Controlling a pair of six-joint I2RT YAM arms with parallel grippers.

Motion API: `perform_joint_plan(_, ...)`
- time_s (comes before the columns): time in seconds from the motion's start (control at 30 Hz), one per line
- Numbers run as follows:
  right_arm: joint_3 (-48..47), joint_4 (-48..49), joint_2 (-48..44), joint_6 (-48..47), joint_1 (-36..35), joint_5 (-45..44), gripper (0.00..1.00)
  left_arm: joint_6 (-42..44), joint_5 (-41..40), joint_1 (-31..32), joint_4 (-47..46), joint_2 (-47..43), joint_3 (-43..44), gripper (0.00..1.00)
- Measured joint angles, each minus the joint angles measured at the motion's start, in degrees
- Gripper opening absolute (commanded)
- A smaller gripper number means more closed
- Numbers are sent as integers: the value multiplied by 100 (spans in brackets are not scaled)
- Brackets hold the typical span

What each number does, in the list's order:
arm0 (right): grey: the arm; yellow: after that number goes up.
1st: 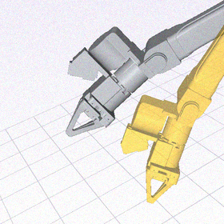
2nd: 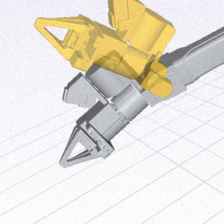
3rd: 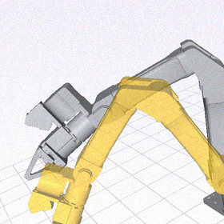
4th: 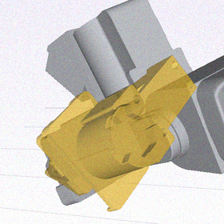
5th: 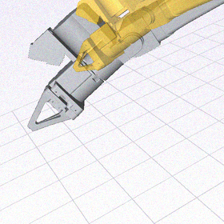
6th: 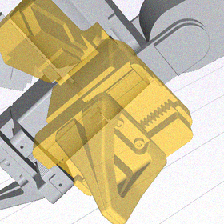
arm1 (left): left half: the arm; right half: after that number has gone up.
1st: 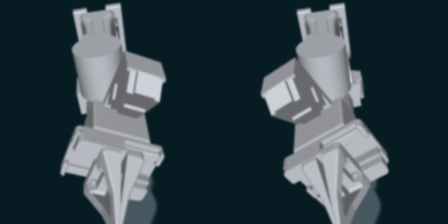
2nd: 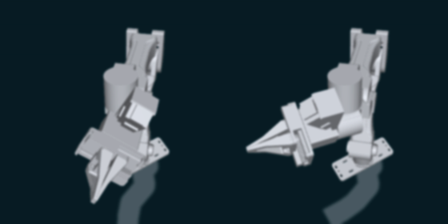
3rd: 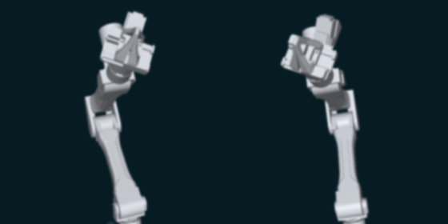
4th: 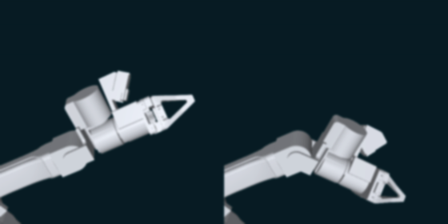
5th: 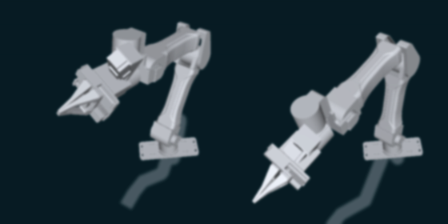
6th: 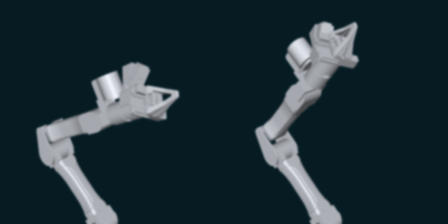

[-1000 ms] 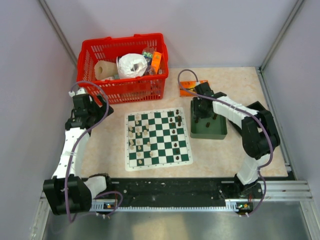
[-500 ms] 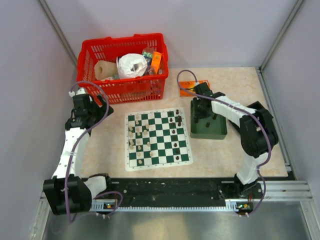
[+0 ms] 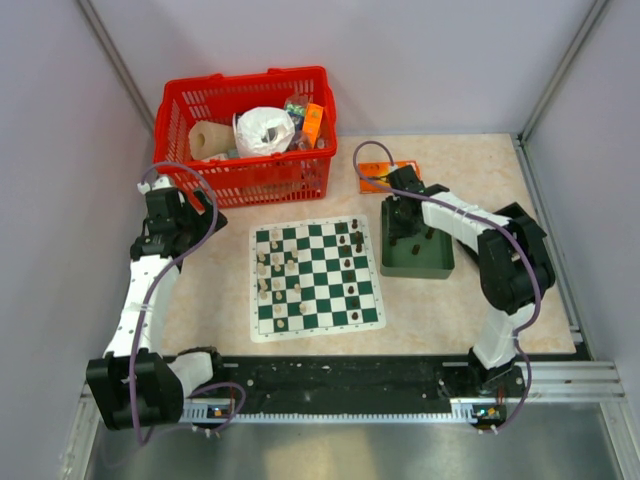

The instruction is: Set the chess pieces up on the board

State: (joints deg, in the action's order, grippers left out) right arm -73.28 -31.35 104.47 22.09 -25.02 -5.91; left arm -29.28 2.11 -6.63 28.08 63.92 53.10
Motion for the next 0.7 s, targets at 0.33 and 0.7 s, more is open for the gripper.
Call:
perform_joint_plan(0.33, -79, -127, -2, -4, -22, -24, 13, 0, 0, 0, -2, 0, 0, 99)
perform_joint_plan(0.7, -675, -584, -619, -149, -236, -352, 13, 0, 0, 0, -2, 0, 0, 99)
